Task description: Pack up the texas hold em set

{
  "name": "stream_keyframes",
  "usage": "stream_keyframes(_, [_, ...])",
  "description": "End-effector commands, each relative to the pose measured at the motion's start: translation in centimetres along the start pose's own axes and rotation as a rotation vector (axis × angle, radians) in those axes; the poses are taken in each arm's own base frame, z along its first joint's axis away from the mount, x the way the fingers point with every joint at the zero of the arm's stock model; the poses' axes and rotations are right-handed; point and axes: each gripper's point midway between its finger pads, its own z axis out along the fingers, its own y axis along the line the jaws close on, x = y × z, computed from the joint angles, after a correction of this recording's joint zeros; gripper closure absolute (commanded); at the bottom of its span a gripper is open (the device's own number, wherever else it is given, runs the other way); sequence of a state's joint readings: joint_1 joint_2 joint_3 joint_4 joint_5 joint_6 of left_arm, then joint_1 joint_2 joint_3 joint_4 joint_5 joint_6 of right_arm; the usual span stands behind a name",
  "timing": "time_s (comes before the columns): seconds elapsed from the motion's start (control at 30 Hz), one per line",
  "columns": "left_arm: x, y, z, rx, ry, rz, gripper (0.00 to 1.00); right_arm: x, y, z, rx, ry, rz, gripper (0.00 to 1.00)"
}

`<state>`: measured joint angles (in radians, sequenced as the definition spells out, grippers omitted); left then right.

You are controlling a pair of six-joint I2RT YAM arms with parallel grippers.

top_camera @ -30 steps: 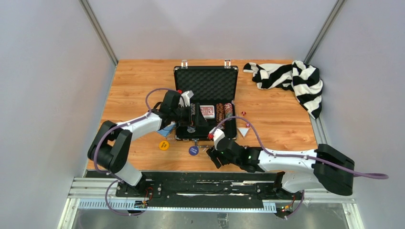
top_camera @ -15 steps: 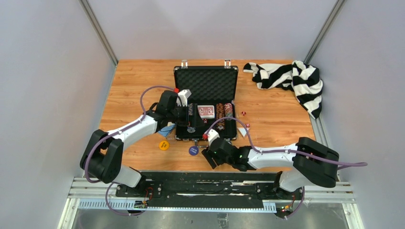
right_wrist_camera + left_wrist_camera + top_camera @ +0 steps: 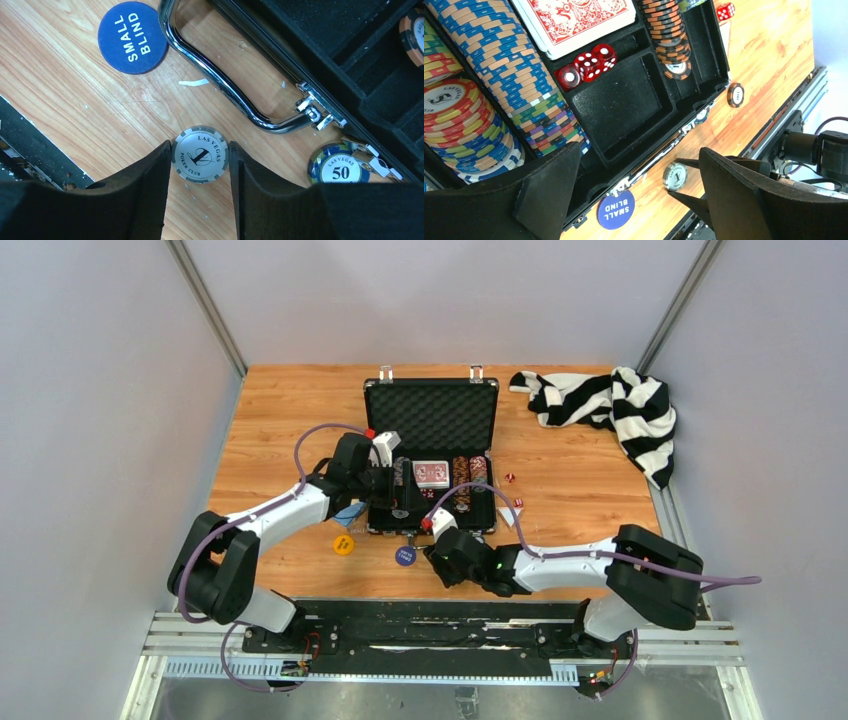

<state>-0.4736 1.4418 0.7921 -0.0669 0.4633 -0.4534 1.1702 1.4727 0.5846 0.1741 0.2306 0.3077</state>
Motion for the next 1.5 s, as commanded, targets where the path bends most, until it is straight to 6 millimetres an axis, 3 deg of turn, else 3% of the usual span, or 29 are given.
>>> stream_keyframes(0.0, [-0.1,-0.5,0.2,0.037,-0.005,0.006,0.07,1.3,-0.7,-0.8,0.035,0.046,-0.02,0.54])
stream_keyframes(0.1, [0.0,-0.7,0.3,0.046,0.0,0.004,0.07,1.0,-0.7,-0.9,0.03,0.042,-0.03,0.41])
stream_keyframes(0.17, [0.0,-0.7,0.3,0.05,0.001,0.004,0.07,1.0,-0.6,-0.9,0.024,0.043,-0.029,0.39])
stream_keyframes(0.43, [0.4,-0.7,0.4,0.06,0.012,-0.002,0.07,1.6,-0.4,-0.9,0.015,0.057,-0.021,0.61])
stream_keyframes(0.6, [0.4,-1.2,0.4,0.084,0.012,-0.012,0.07,0.7,-0.7,-1.6,0.025,0.036,-0.025,0.64])
stream_keyframes(0.7, [0.8,-1.7,0.7,0.109,0.039,-0.048,0.09,-0.8,-1.0,-2.7,0.032,-0.006,-0.034,0.64])
stream_keyframes(0.97, [4.4,-8.7,1.2,0.338,0.216,-0.06,0.11,-4.5,-2.8,-7.0,0.073,-0.145,-0.083,0.64])
stream_keyframes(1.17, [5.2,-10.7,1.2,0.446,0.296,-0.103,0.15,-5.7,-4.0,-9.0,0.101,-0.226,-0.1,0.64])
stream_keyframes(1.47, [6.0,-13.1,1.2,0.539,0.355,-0.09,0.27,-6.0,-4.2,-9.8,0.098,-0.254,-0.098,0.64])
